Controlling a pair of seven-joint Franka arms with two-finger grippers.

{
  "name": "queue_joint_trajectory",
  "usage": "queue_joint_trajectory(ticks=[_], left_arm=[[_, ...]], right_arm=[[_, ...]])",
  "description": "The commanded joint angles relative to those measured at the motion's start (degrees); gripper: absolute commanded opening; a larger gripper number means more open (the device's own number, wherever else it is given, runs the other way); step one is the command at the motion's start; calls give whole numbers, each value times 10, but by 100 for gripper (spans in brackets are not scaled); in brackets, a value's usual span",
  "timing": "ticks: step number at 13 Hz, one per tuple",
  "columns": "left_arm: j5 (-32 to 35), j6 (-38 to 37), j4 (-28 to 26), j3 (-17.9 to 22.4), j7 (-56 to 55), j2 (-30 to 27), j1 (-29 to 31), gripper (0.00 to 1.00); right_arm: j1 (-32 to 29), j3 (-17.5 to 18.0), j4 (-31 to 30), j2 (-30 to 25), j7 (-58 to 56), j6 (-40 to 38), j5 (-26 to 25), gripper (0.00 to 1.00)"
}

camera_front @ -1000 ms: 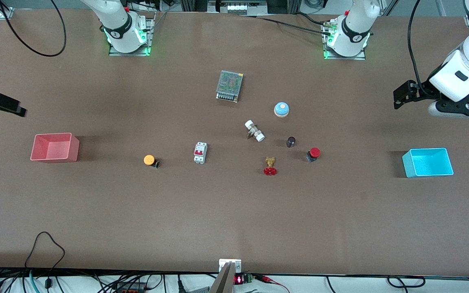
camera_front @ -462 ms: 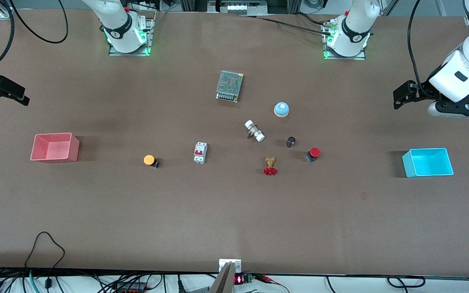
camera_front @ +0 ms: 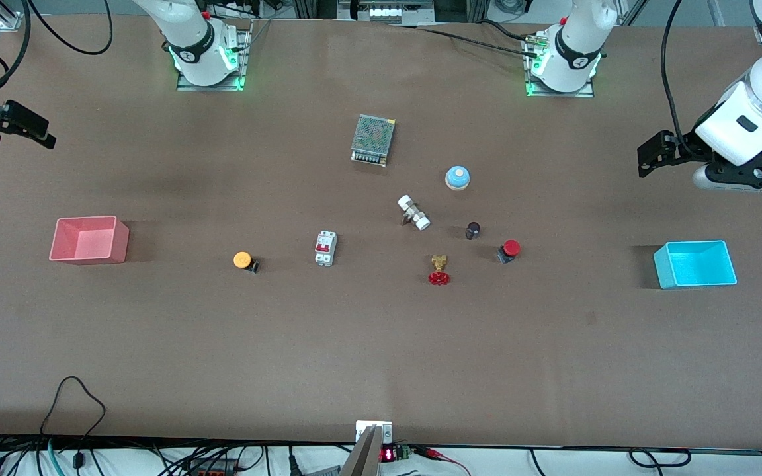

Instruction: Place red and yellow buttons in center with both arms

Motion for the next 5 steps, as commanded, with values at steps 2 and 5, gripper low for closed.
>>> queue_joint_trajectory(ticks=[2, 5], left_arm=[[-6, -8, 13, 0, 11, 6, 0, 100], [-6, -14, 13, 0, 10, 6, 0, 100]], right_arm=[[-6, 6, -13, -18, 4, -2, -6, 100], [-5, 6, -12, -18, 3, -2, -6, 100]])
